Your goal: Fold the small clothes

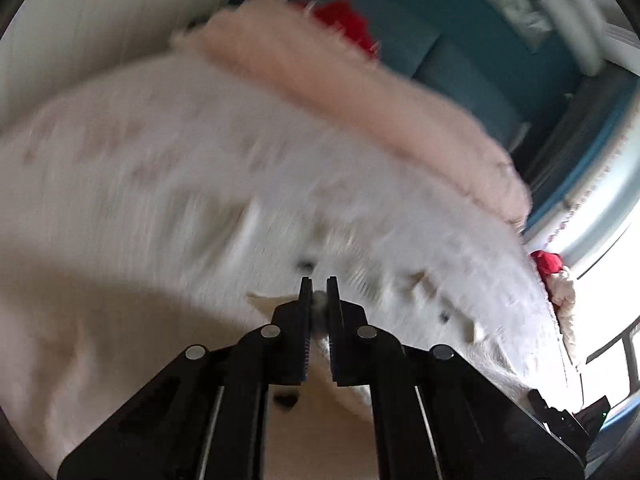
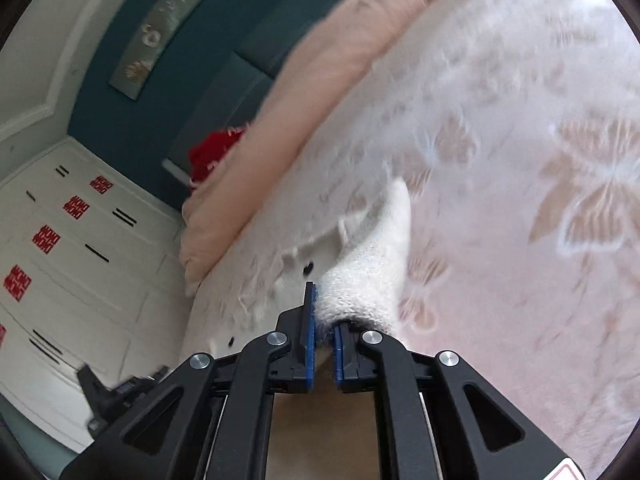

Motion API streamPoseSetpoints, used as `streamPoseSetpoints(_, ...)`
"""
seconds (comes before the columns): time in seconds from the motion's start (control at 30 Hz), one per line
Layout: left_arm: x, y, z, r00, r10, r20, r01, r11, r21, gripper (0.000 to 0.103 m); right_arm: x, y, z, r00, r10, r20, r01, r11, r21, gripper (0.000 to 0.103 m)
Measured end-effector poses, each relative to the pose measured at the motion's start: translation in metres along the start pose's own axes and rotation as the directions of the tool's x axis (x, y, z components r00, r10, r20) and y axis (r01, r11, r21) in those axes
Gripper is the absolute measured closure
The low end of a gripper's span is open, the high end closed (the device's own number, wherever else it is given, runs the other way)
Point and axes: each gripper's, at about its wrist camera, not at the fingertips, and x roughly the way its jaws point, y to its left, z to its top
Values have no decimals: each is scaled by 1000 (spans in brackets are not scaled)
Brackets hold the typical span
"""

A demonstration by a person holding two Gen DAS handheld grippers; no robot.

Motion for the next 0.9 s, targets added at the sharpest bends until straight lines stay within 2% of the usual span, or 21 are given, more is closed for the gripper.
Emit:
streamPoseSetpoints(0.03,4,4,0,1000,19,6,-19,1000,7,97,1,-9,-3,999,-39,-15,39,999,-11,95)
streamPoseSetpoints(0.07,13,12,-3,999,38,-20,-38,999,-2,96,11,-18,-10,994,-94,-53,93,995,-25,95)
streamPoseSetpoints(0.1,21,20,-9,997,56,-52,-56,998,-6,96,25,-30,-21,978,-164,-131,160,986,-39,96)
streamPoseSetpoints(0.13,37,34,-24,988,111,-107,-113,994,-8,97,30,-39,-28,970,-176,-169,172,984,-38,98)
streamPoseSetpoints(0.2,50,55,-43,972,169,-164,-174,984,-21,98,19,-39,-30,979,-142,-147,141,990,-19,94)
streamPoseSetpoints(0.23,50,66,-52,974,149,-170,-159,986,-47,98,16,-35,-28,976,-149,-156,147,989,-25,94)
streamPoseSetpoints(0.27,42,74,-59,988,98,-116,-108,991,-80,98,14,-32,-28,974,-160,-160,157,987,-35,94)
streamPoseSetpoints(0.33,38,83,-63,993,58,-104,-72,988,-137,98,-2,-26,-25,969,-206,-136,196,977,-89,88)
streamPoseSetpoints(0.4,37,85,-62,994,36,-103,-53,985,-164,98,-18,-14,-26,966,-247,-74,234,960,-154,76)
streamPoseSetpoints(0.43,35,84,-61,994,24,-105,-43,983,-177,92,-25,-5,-24,966,-254,-35,244,951,-188,70)
streamPoseSetpoints(0.47,34,81,-59,994,-2,-113,-21,979,-200,87,-25,2,-22,966,-258,-14,250,946,-208,56)
streamPoseSetpoints(0.5,34,80,-57,993,-27,-116,0,975,-221,67,-24,9,-18,965,-263,11,257,935,-242,46)
streamPoseSetpoints(0.53,33,79,-54,992,-49,-118,20,971,-239,40,-19,15,-12,963,-266,27,263,924,-278,45)
streamPoseSetpoints(0.6,36,68,-52,987,-57,-151,16,964,-265,24,-7,27,4,959,-278,46,278,903,-328,39)
streamPoseSetpoints(0.63,40,65,-51,984,-54,-169,7,963,-269,22,5,31,11,953,-299,48,297,889,-350,36)
streamPoseSetpoints(0.67,47,60,-49,981,-31,-189,-21,963,-268,22,19,34,16,945,-326,30,314,873,-372,30)
streamPoseSetpoints(0.7,52,58,-47,980,-18,-196,-34,965,-258,30,33,34,22,935,-354,5,328,863,-384,30)
streamPoseSetpoints(0.73,55,53,-45,980,-27,-198,-22,970,-241,58,46,32,24,927,-375,-14,341,857,-387,30)
streamPoseSetpoints(0.8,62,50,-42,969,-96,-227,37,967,-251,96,75,22,30,905,-420,-60,371,852,-370,31)
streamPoseSetpoints(0.83,61,47,-38,971,-107,-216,50,966,-255,102,85,18,32,900,-430,-74,377,852,-362,34)
streamPoseSetpoints(0.9,51,41,-29,980,-107,-168,71,976,-206,102,100,14,34,900,-420,-112,361,866,-346,92)
